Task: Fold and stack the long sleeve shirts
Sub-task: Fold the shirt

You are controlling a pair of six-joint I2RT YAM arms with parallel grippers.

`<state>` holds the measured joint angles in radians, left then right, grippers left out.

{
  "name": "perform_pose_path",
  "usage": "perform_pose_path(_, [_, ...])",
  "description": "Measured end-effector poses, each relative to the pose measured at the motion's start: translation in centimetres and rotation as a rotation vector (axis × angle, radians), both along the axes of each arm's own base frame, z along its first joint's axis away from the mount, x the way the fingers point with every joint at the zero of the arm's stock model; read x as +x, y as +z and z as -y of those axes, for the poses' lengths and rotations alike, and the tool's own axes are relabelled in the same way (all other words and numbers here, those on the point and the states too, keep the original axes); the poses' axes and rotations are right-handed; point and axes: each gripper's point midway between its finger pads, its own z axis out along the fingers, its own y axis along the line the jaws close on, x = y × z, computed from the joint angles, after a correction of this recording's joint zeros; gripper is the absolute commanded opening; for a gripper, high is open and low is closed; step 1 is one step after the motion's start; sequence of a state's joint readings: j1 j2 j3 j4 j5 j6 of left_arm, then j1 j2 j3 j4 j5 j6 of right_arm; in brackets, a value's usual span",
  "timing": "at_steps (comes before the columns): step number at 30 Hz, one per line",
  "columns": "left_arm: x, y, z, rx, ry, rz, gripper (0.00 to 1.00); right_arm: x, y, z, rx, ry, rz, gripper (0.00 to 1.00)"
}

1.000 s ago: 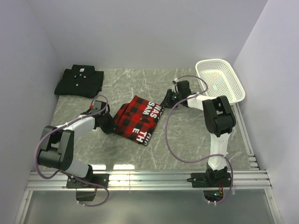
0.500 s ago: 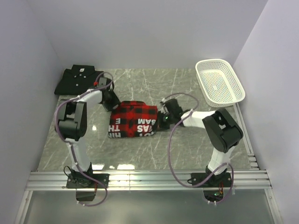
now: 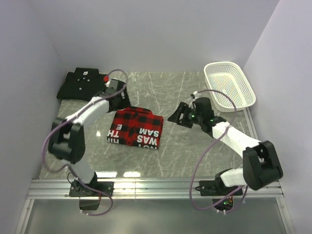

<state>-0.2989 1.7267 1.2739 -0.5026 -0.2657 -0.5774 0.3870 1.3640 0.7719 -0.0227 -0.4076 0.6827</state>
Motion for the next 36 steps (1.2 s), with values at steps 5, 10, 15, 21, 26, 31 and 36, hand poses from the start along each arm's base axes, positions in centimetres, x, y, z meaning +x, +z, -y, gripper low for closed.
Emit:
perform_pose_path(5, [-5.7, 7.2, 10.0, 0.071, -0.3, 0.218, 0.92, -0.2, -0.2, 3.7, 0.018, -0.096, -0.002, 0.82])
perform_pose_path(10, [-13.3, 4.5, 16.5, 0.21, -0.573, 0.216, 0.89, -1.0, -1.6, 6.1, 0.056, -0.133, -0.061, 0.82])
perform_pose_path(15, [-17.5, -0.4, 19.1, 0.387, -0.731, 0.157, 0.8, -1.4, -1.4, 6.9, 0.071, -0.146, -0.055, 0.89])
perform_pose_path(21, [-19.3, -4.4, 20.1, 0.543, -0.83, 0.124, 0.72, -2.1, -2.2, 7.6, 0.085, -0.174, -0.071, 0.89])
perform_pose_path(26, [-19.8, -6.2, 20.1, 0.626, -0.867, 0.11, 0.68, -2.5, -3.1, 8.1, 0.101, -0.197, -0.095, 0.89])
perform_pose_path(31, [-19.3, -6.4, 19.8, 0.664, -0.845, 0.124, 0.45, -2.6, -3.3, 8.2, 0.127, -0.205, -0.105, 0.88])
perform_pose_path(36, [-19.1, -6.8, 19.4, 0.698, -0.838, 0.122, 0.06, -2.1, -3.6, 7.6, 0.187, -0.201, -0.111, 0.88])
